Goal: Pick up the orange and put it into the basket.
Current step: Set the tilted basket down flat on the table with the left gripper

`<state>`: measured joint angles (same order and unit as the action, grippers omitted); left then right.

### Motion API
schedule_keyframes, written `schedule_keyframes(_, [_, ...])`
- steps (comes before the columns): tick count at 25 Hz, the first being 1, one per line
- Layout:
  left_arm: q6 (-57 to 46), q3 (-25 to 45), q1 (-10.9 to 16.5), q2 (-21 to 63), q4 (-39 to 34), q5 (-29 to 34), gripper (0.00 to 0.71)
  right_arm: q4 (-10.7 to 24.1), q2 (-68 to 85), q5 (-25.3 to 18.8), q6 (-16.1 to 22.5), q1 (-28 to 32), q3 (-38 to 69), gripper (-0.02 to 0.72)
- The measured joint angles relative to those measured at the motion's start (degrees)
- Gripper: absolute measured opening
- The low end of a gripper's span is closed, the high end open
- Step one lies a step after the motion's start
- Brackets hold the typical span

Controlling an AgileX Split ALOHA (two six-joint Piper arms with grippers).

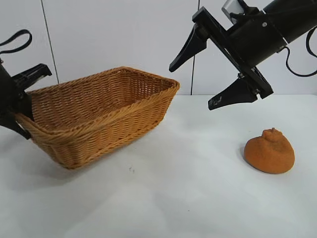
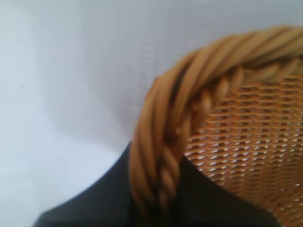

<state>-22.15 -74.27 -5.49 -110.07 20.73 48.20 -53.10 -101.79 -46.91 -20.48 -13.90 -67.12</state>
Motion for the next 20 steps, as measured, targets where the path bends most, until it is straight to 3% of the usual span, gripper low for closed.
schedule_keyframes(9, [15.0,-5.5,-2.3,-2.5,-0.1,5.3,0.09,0.2,0.0,-0.5,0.0,0.0,0.0,0.652])
schedule_keyframes(20, [17.6,-5.8,-3.9,-8.7,0.3,2.5,0.088,0.3,0.0,-0.7,0.0,0.0,0.0,0.652])
